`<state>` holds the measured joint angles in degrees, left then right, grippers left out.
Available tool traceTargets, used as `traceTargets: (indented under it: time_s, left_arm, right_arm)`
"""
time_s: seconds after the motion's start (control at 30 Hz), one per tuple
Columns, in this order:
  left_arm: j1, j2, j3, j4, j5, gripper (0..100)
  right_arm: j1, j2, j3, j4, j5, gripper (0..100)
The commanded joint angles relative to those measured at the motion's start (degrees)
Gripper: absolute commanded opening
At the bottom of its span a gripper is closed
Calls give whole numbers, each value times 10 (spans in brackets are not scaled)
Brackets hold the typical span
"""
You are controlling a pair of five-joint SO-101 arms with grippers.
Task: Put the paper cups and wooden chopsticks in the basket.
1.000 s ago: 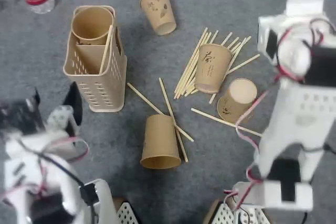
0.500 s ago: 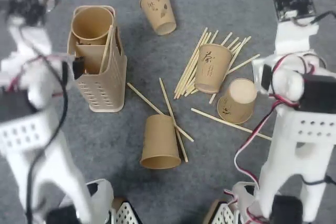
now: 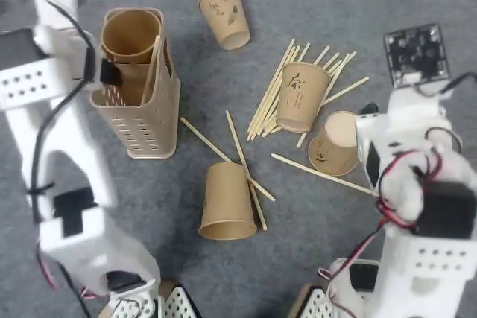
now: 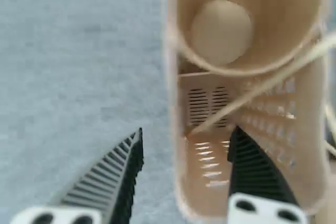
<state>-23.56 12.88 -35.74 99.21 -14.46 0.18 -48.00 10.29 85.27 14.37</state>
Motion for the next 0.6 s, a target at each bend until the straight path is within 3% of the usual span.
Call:
traceTargets:
  time_s: [0.0, 0.1, 0.27, 0.57]
  left_arm:
    - [-9, 44, -21, 14, -11, 246]
    - [-9, 63, -10, 15, -18, 219]
    - [6, 51, 31, 15, -129, 13]
    - [-27, -76, 148, 15, -326, 12]
  right_arm:
    - [3, -56, 64, -52, 41, 165]
    - [6, -98, 120, -85, 70, 165]
    - [6, -148, 171, -111, 87, 165]
    - [3, -87, 189, -112, 84, 163]
